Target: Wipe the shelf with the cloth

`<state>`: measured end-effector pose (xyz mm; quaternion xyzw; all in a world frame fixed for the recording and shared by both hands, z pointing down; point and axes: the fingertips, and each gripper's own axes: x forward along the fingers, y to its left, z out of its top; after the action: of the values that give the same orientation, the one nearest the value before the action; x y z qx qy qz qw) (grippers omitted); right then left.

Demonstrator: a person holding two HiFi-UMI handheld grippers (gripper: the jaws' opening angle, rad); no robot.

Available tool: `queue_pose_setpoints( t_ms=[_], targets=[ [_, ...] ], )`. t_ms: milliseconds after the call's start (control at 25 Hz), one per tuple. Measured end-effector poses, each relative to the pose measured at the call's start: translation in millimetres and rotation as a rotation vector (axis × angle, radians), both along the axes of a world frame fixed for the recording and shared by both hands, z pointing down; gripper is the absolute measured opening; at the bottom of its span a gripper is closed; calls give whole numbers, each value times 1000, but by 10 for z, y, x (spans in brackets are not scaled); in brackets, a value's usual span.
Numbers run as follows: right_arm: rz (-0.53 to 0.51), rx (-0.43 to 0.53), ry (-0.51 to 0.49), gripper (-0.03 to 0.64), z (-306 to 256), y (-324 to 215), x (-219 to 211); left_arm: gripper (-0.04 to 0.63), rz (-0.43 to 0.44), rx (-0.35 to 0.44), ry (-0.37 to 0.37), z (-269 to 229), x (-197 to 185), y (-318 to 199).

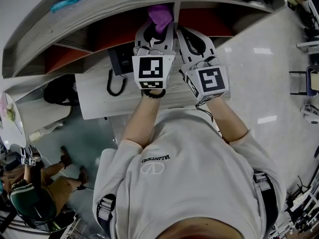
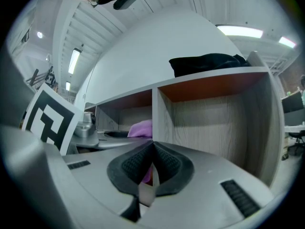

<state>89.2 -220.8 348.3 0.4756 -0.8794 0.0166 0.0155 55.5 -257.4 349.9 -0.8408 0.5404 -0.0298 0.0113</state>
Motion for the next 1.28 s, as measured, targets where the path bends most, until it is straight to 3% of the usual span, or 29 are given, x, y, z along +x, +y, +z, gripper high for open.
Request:
queue_pose_setpoints(
  t_ms=[1280],
  targets=[
    [-16, 41, -13, -2, -186, 34, -102, 91, 21, 78, -2, -433, -2, 45]
  ],
)
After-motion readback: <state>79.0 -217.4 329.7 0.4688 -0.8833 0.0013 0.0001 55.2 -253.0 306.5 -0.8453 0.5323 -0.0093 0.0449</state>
